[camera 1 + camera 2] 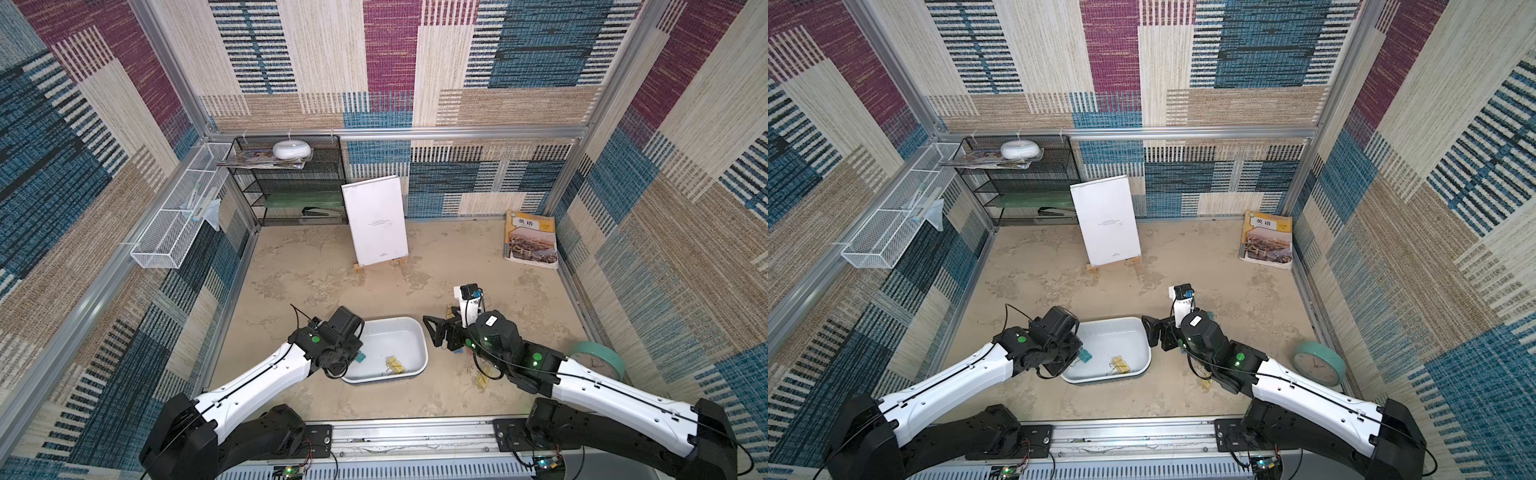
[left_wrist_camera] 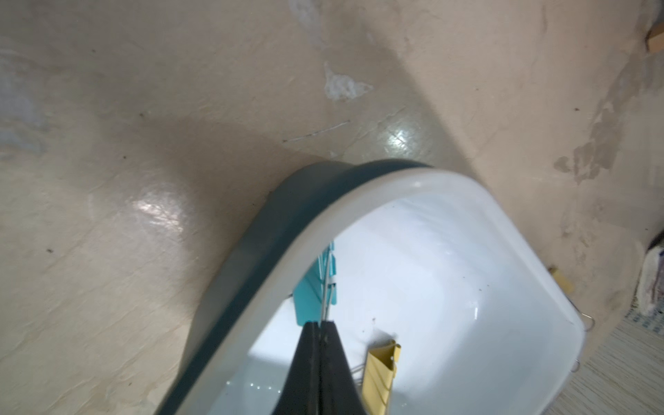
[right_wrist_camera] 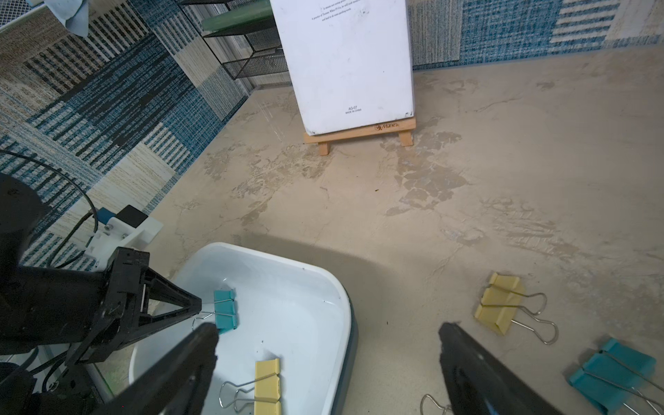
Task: Take out the binder clips from the storage box
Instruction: Pick up the binder clip from the storage box, then place the binder clip at the center of the board.
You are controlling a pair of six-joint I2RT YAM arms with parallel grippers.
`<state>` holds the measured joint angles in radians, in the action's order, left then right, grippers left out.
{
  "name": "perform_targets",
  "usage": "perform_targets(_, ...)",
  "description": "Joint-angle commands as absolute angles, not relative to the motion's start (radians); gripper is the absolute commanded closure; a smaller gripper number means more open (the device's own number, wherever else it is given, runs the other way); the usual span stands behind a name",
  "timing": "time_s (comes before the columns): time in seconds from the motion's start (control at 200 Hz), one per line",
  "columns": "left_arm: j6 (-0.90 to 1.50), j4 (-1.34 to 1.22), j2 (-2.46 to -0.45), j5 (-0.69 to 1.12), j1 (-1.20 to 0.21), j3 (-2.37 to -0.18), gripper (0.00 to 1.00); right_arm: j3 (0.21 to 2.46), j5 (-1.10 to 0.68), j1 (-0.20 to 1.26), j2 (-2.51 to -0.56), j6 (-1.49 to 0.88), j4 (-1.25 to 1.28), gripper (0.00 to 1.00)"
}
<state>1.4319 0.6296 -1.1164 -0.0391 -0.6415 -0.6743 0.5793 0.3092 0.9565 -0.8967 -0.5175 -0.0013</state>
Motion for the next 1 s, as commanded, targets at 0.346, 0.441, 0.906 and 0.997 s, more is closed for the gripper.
perform_targets(0.346, 1.341, 0.794, -0.96, -0.091, -0.64, -0.759, 1.0, 0.576, 0.338, 0.958, -0.877, -0.52, 0.018, 0.01)
perform_targets(0.441, 1.296, 0.788, -0.935, -0.083, -0.64, -0.787, 1.0, 0.572, 0.367, 0.957, -0.857, -0.52, 0.01, 0.01)
perform_targets(0.906, 1.105, 0.465, -1.116, 0.124, -0.741, -0.92, 1.0, 0.553, 0.614, 0.953, -0.764, -0.547, -0.057, 0.01)
perform_targets(0.997, 1.078, 0.42, -1.182, 0.121, -0.806, -0.967, 1.0, 0.546, 0.649, 0.944, -0.74, -0.559, -0.071, 0.01)
